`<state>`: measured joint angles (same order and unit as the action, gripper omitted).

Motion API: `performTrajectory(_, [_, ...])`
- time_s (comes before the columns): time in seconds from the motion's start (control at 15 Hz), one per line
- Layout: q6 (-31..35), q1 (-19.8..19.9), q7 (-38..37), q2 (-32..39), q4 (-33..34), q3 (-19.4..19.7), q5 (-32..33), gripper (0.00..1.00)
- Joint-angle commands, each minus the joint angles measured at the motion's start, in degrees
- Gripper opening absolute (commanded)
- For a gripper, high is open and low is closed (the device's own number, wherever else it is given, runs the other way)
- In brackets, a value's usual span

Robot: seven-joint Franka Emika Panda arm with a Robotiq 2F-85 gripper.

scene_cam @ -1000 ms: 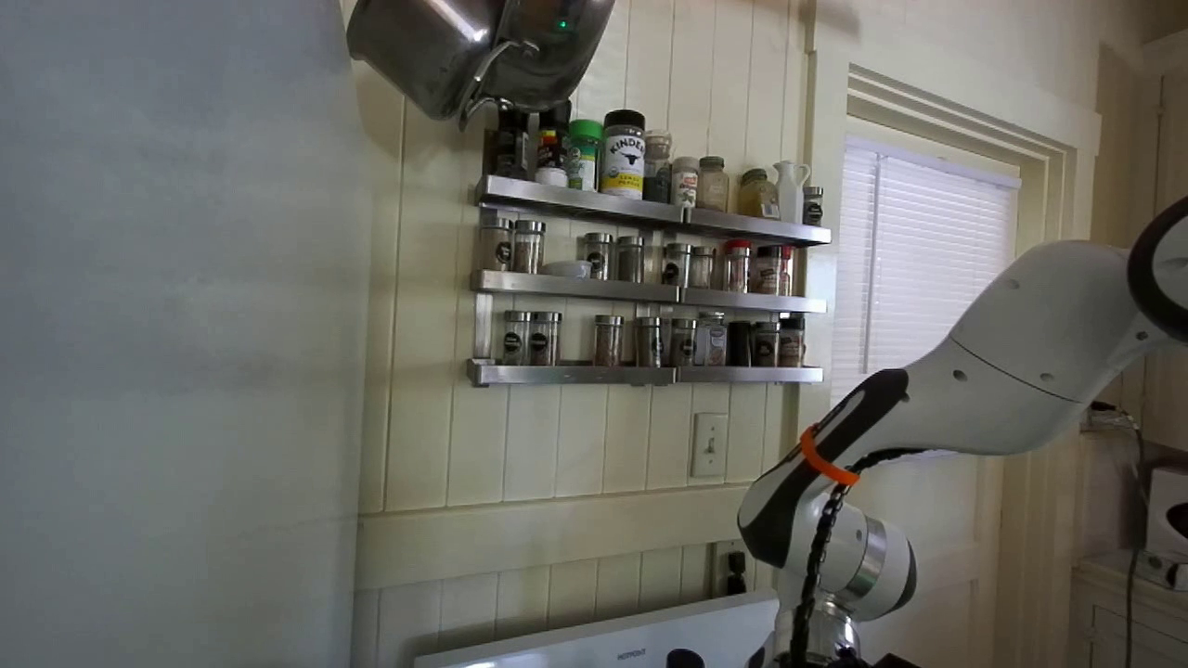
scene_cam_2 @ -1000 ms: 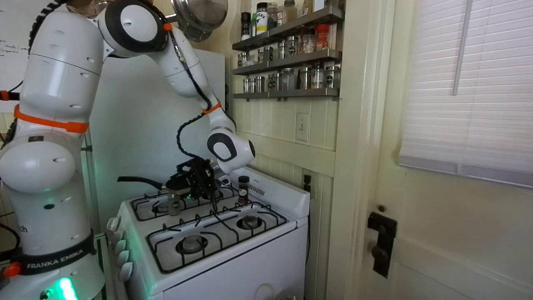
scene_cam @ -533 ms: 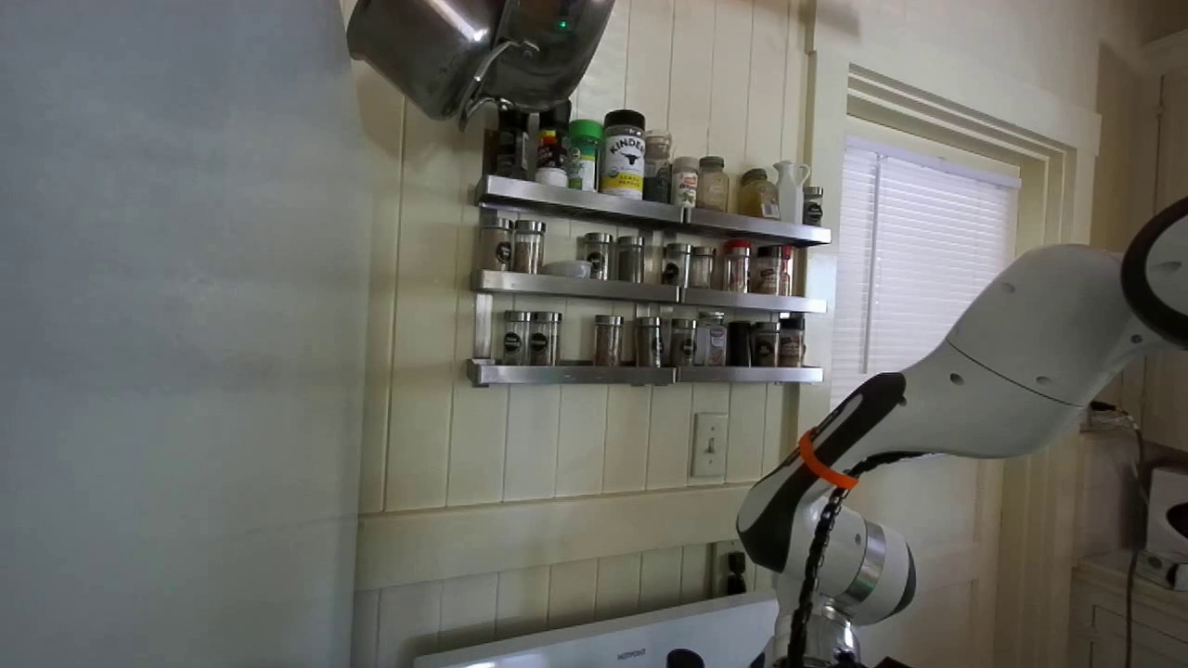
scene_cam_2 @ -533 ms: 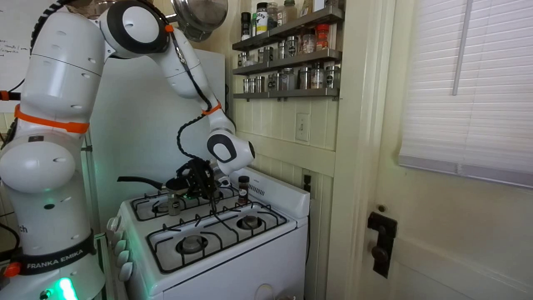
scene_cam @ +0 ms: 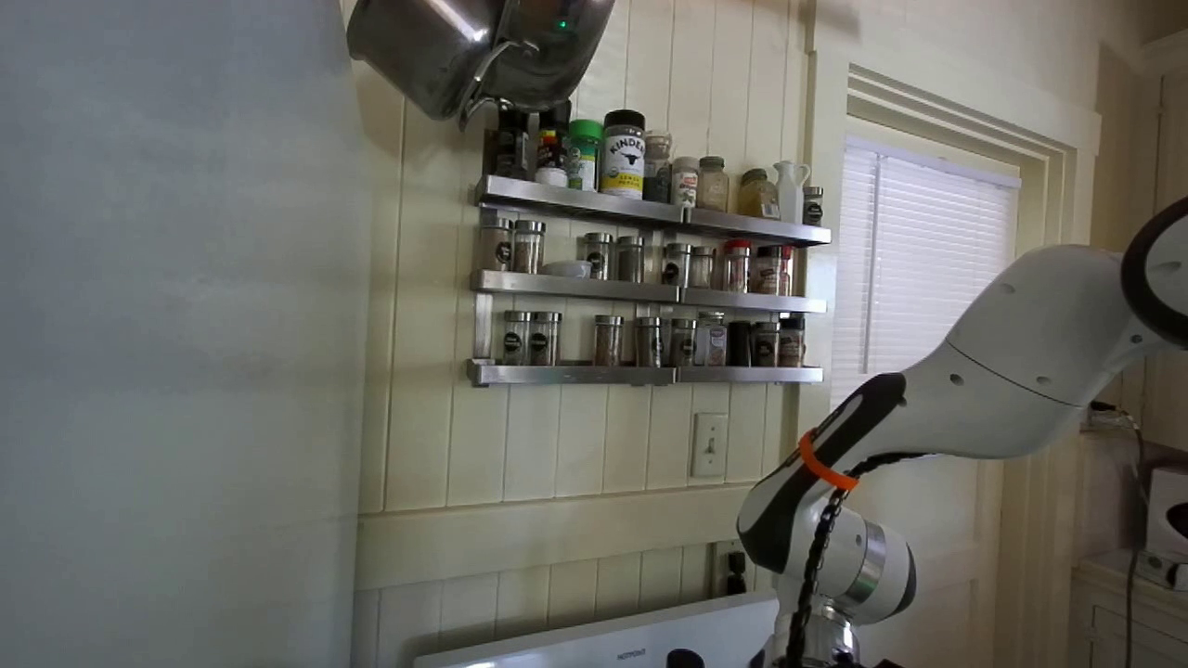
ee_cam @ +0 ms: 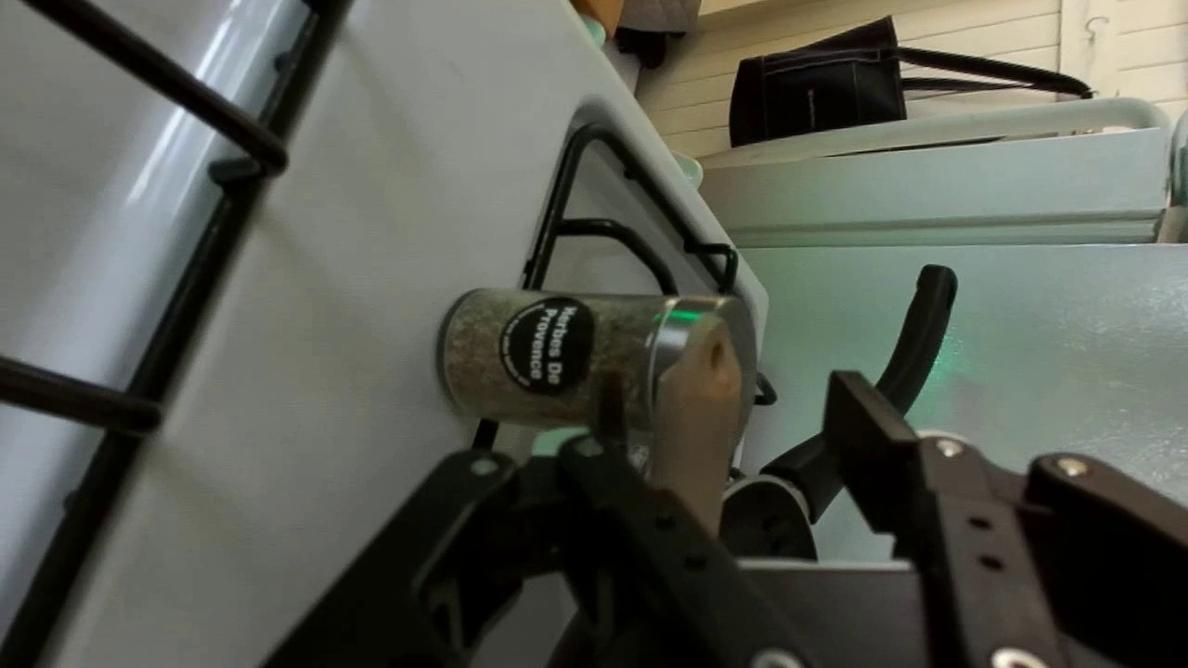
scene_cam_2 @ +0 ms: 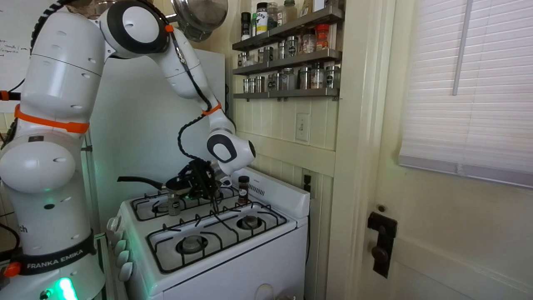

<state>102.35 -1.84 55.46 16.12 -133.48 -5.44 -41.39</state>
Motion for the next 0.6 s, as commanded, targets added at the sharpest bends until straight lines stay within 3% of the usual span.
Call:
performTrajectory(0.0, [4.26,-0.33,-0.28,-0.77,-1.17,-0.04,0.56,0.42])
performTrajectory(0.2, [7.56,-0.16,0.27,-1.00,-1.49,-0.23,-0.15,0.33])
performTrajectory(0.27, [8.27,-0.15,0.31,-1.05,-1.51,-0.30,-0.21,0.38])
performTrajectory(0.53, [10.07,-0.04,0.69,-1.13,-1.29,-0.64,-0.74,0.38])
